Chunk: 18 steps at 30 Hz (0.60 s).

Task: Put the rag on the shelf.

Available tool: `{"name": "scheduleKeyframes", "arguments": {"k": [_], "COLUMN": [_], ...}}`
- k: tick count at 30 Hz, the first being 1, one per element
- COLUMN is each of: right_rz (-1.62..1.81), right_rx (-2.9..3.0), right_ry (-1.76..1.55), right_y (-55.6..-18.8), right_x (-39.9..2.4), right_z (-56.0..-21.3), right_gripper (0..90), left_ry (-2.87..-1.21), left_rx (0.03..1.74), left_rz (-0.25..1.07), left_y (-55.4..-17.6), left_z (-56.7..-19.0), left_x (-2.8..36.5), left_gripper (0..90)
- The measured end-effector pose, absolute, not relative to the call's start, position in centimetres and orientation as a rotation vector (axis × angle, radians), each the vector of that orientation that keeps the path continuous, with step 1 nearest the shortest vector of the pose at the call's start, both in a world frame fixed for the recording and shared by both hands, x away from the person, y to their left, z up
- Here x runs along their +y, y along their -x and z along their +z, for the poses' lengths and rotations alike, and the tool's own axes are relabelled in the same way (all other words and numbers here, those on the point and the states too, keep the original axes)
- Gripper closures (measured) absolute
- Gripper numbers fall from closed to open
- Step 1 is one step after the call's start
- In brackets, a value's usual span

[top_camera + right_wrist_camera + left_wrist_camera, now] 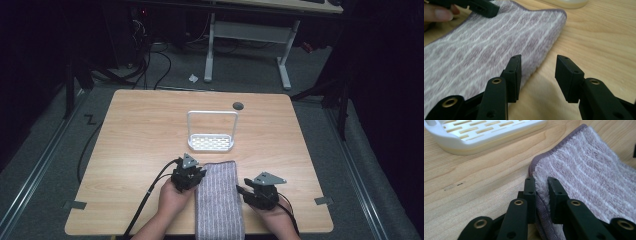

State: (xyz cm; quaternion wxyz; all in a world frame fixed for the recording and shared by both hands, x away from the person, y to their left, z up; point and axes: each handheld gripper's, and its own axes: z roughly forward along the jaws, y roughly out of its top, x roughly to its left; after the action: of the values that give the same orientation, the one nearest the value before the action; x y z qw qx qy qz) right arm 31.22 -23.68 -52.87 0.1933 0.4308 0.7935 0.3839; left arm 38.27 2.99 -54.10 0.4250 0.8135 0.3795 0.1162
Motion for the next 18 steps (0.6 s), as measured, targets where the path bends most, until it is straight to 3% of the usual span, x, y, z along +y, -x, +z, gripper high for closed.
{"name": "scheduleKeyframes", "arguments": {"k": [5, 8, 12, 18], "right_rz": [1.070, 1.073, 1.088, 1.062], "right_rx": [2.168, 2.156, 2.142, 2.163], "right_ry": [-1.261, -1.301, -1.332, -1.384], "right_y": [-33.7, -35.2, -36.6, -38.2], "right_x": [-22.6, -22.1, -21.6, -20.9], "right_z": [-52.3, -52.6, -52.9, -53.5], "right_gripper": [58.9, 52.5, 50.5, 54.5], "left_ry": [-2.036, -2.043, -2.041, -2.036], "left_rx": [0.950, 0.943, 0.943, 0.949], "left_rz": [0.298, 0.309, 0.302, 0.294], "left_y": [-38.2, -38.1, -38.2, -38.2], "left_z": [-54.1, -54.1, -54.1, -54.1], "left_x": [3.0, 3.0, 3.0, 3.1], "left_gripper": [78.3, 78.2, 78.2, 78.1]}}
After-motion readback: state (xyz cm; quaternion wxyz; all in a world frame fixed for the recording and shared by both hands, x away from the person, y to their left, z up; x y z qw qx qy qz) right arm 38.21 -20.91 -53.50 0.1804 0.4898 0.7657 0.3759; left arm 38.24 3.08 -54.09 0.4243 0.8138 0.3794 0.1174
